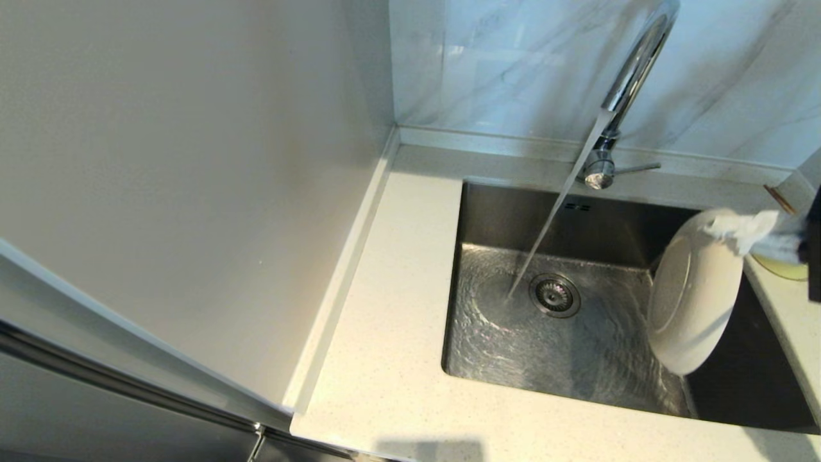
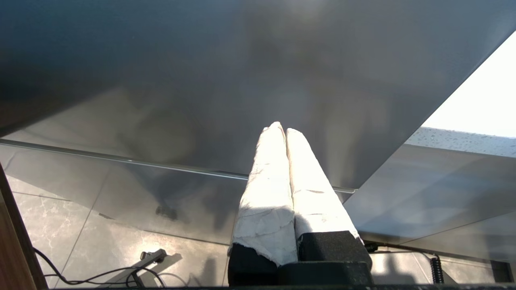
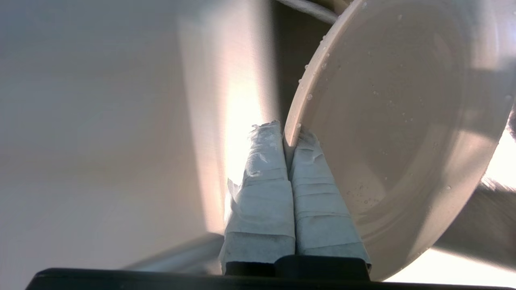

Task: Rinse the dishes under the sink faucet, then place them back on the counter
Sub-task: Place the plate on the table

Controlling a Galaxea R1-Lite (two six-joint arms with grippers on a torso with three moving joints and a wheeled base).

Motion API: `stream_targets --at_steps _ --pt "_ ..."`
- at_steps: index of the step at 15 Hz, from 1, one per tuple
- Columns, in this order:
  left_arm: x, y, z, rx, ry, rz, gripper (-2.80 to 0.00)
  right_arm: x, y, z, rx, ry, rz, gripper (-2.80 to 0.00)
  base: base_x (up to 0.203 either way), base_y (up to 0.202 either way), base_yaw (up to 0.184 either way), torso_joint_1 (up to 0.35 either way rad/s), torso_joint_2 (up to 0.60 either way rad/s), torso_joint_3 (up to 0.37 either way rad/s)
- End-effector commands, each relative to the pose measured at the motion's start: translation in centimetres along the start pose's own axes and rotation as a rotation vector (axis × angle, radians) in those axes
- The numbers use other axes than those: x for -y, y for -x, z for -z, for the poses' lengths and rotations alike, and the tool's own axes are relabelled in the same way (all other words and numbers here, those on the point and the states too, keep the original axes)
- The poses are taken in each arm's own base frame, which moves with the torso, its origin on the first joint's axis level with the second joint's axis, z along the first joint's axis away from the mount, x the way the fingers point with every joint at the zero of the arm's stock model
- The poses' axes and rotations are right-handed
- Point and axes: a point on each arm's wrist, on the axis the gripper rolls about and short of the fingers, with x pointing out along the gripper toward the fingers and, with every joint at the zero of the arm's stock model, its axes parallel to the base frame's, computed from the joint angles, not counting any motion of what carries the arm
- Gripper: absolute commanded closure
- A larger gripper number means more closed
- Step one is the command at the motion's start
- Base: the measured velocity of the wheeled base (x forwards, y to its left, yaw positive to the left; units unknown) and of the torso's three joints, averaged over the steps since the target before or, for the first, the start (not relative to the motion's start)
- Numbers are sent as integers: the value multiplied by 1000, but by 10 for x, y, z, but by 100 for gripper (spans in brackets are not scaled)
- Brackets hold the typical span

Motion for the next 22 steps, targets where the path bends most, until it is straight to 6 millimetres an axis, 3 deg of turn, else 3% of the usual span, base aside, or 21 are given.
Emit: stream_targets --at_steps 1,2,4,8,10,11,15,18,22 --pt "0 0 0 0 0 -1 0 37 -19 24 -88 -36 105 0 0 0 0 0 0 0" --pt "0 0 0 0 0 0 0 41 -22 27 -89 -21 120 0 0 0 0 0 0 0" --pt "0 0 0 0 0 0 0 23 -16 16 -38 35 87 0 0 0 0 0 0 0" --pt "0 0 0 0 0 -1 0 -75 47 -25 128 139 -95 0 0 0 0 0 0 0" --pt "0 0 0 0 0 0 0 -108 80 -32 164 156 -134 0 0 0 0 0 0 0" --pt "0 0 0 0 0 0 0 -112 87 -30 143 162 -89 0 0 0 0 0 0 0" --pt "0 0 0 0 0 0 0 -97 83 -28 161 409 208 0 0 0 0 0 0 0" --pt "0 0 0 0 0 0 0 -91 98 -14 94 621 343 0 0 0 0 0 0 0" --pt "0 0 0 0 0 -1 0 -67 96 5 -55 684 489 0 0 0 0 0 0 0"
